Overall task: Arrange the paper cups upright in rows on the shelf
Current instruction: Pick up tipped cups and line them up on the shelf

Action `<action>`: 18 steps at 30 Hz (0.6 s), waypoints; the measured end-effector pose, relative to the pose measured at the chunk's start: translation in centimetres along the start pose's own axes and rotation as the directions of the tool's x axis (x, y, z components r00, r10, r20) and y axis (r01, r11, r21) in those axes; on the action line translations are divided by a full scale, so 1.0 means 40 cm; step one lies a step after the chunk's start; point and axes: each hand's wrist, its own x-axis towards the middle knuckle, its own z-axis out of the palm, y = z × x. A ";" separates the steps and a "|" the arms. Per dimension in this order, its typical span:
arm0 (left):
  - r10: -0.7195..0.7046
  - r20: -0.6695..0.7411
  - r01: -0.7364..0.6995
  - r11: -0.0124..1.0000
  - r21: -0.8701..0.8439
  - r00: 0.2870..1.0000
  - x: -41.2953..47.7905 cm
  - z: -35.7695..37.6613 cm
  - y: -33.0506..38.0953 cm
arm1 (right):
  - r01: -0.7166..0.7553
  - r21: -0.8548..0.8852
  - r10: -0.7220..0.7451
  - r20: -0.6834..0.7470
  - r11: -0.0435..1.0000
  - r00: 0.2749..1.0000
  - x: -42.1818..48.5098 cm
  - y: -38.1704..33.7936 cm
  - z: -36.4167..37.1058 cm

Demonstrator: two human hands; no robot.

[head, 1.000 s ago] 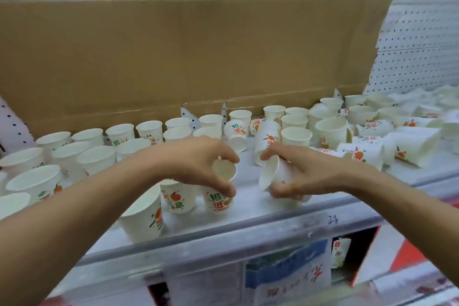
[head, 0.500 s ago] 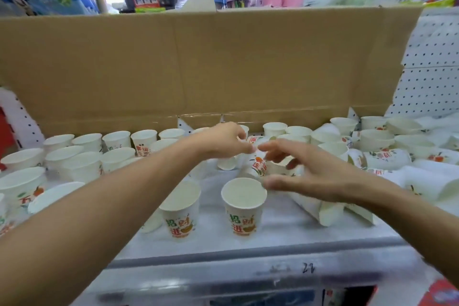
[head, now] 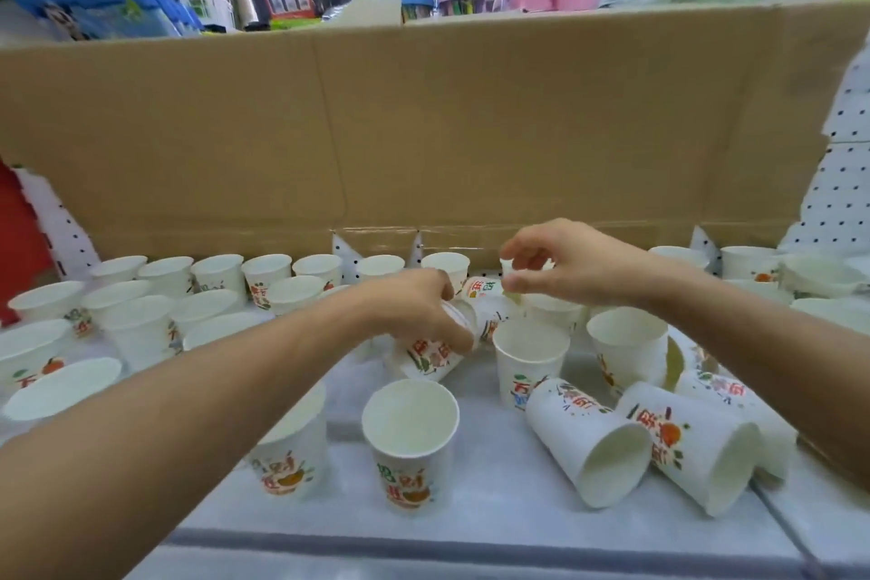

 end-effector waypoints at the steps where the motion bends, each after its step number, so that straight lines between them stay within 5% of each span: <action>1: 0.008 -0.028 -0.008 1.000 -0.024 1.000 -0.020 -0.017 -0.021 | 0.011 -0.006 -0.011 0.002 1.000 1.000 0.023 -0.005 0.006; 6: 0.030 -0.034 -0.034 0.992 -0.125 0.999 -0.090 -0.064 -0.144 | 0.021 -0.070 -0.016 0.074 0.997 0.997 0.137 -0.048 0.056; 18: 0.118 0.074 -0.122 0.991 0.060 0.990 -0.131 -0.096 -0.250 | -0.154 -0.221 0.197 0.188 0.963 0.962 0.237 -0.124 0.150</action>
